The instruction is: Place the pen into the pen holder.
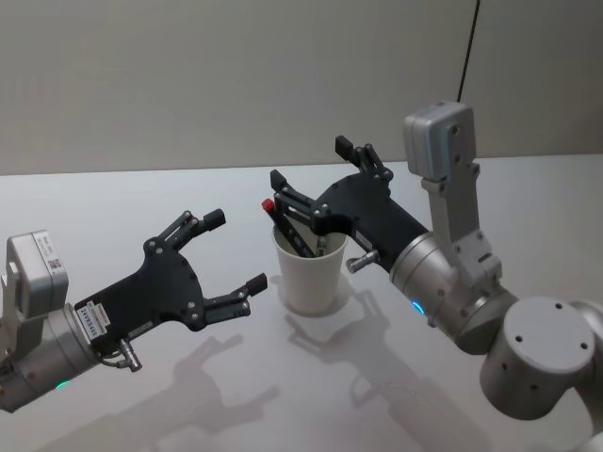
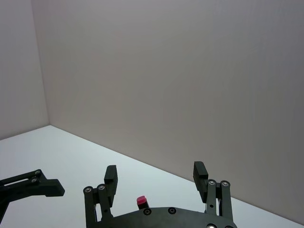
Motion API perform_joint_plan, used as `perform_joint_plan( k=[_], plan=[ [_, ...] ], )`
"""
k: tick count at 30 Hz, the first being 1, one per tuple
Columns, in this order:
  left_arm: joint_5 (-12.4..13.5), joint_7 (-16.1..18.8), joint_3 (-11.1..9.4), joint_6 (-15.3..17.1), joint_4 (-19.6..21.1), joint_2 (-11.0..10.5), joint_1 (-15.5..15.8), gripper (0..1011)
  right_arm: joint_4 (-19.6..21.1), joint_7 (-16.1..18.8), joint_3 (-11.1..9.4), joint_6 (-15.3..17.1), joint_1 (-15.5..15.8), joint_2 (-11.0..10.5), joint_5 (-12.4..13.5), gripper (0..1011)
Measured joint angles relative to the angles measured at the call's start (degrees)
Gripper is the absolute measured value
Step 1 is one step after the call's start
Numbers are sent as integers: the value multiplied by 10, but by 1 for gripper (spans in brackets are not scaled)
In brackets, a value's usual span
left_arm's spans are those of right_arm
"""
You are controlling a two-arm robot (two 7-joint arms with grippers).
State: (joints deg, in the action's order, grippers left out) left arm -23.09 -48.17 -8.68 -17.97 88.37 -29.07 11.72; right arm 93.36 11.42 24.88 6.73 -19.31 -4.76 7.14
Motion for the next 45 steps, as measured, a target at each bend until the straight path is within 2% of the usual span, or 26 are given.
perform_joint_plan(
  k=[33, 39, 45],
  plan=[
    [0, 2, -1, 0, 0, 0, 0, 1004, 0, 0, -1, 0, 2, -1, 0, 1002],
    [5, 23, -9, 8, 2, 3, 1, 1004, 6, -6, -11, -4, 18, -13, 8, 1002],
    [14, 60, -22, 23, 6, 9, 2, 1004, 19, -18, -29, -11, 49, -35, 23, 1002]
  ],
)
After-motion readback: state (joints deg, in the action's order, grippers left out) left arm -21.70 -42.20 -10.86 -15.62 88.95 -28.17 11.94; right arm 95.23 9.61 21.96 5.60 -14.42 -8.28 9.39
